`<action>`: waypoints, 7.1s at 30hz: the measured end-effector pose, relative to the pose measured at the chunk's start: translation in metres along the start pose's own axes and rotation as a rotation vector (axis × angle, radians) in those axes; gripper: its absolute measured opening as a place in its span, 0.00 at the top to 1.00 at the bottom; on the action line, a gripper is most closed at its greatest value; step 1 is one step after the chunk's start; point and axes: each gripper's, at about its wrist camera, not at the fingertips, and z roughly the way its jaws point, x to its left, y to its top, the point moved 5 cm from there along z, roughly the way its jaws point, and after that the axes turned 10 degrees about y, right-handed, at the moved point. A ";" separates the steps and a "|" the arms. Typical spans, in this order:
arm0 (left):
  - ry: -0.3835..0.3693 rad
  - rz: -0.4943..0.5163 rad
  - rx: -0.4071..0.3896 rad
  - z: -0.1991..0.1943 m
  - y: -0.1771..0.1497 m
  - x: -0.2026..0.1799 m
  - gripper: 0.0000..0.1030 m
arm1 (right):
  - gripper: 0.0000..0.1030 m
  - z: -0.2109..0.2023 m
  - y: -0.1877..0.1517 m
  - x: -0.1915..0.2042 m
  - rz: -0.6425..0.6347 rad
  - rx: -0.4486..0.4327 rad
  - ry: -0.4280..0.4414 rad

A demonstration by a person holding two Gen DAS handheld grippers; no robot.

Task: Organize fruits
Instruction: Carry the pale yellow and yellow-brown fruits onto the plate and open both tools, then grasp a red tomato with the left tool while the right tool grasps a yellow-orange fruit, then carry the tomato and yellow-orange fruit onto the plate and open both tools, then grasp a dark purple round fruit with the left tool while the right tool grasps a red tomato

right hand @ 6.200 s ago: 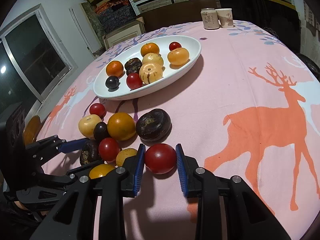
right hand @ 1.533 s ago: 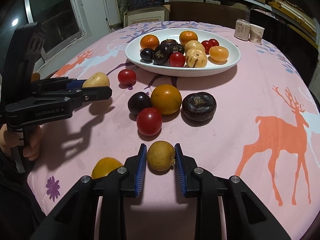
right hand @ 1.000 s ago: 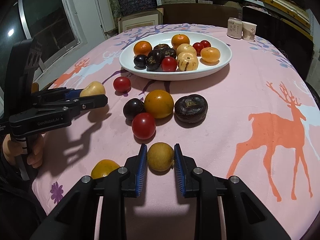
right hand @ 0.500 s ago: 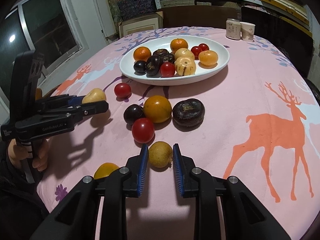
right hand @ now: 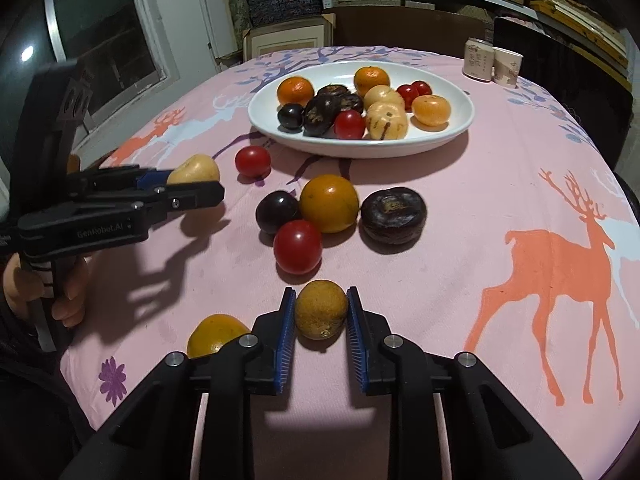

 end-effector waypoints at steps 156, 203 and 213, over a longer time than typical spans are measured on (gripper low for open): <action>0.118 0.073 -0.130 -0.008 0.109 0.003 0.74 | 0.64 -0.051 0.130 -0.054 0.066 -0.206 0.009; -0.025 0.209 -0.009 -0.005 0.015 -0.069 0.67 | 0.42 -0.040 0.014 -0.061 0.293 -0.170 0.123; 0.004 0.254 0.023 0.018 0.006 -0.080 0.68 | 0.42 -0.035 0.008 -0.060 0.301 -0.153 0.136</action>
